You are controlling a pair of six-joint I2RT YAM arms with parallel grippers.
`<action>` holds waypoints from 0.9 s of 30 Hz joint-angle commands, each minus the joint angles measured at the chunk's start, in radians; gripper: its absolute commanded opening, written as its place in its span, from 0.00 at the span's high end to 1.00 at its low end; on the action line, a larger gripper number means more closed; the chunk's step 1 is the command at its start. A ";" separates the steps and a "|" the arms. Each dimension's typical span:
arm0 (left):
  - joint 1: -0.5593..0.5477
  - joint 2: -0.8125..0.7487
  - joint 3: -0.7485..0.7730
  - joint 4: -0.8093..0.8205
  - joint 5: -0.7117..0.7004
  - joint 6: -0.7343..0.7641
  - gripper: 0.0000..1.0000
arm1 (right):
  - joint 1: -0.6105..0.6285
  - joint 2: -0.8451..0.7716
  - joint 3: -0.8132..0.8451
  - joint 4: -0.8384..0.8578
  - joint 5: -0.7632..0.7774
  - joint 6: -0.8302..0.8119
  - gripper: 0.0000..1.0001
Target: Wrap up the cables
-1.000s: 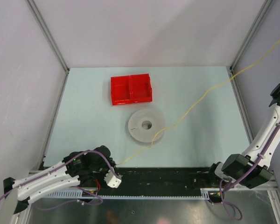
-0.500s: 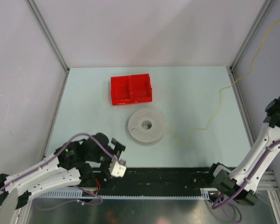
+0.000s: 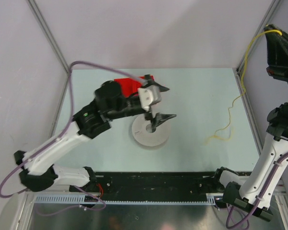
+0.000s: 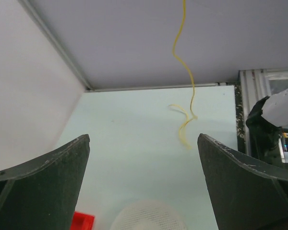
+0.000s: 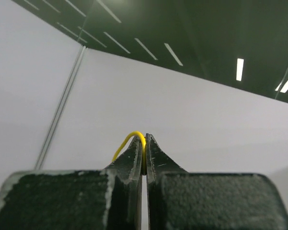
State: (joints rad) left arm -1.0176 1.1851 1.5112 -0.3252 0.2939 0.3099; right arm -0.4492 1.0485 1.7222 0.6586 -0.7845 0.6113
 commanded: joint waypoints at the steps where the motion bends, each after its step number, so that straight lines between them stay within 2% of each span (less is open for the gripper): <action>1: 0.050 0.171 0.057 0.037 0.220 -0.096 0.03 | 0.013 0.032 0.123 -0.080 0.119 -0.015 1.00; 5: 0.066 0.283 0.047 0.077 0.343 -0.065 0.01 | 0.014 0.086 0.253 -0.139 0.231 -0.076 1.00; 11: 0.057 0.343 0.014 0.431 0.447 -0.159 0.01 | 0.014 0.165 0.404 -0.125 0.234 0.003 1.00; 17: 0.003 0.454 0.043 0.486 0.574 -0.168 0.05 | 0.014 0.237 0.502 -0.133 0.273 0.054 1.00; 22: -0.045 0.435 -0.154 0.544 0.624 -0.154 0.10 | 0.014 0.252 0.522 -0.158 0.285 0.029 1.00; 27: -0.092 0.397 -0.356 0.599 0.604 -0.168 0.08 | 0.014 0.252 0.521 -0.155 0.284 0.019 1.00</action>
State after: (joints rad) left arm -1.0790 1.6249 1.2507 0.1967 0.8692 0.1593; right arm -0.4393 1.2991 2.2204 0.5102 -0.5228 0.6281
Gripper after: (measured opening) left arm 0.909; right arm 0.030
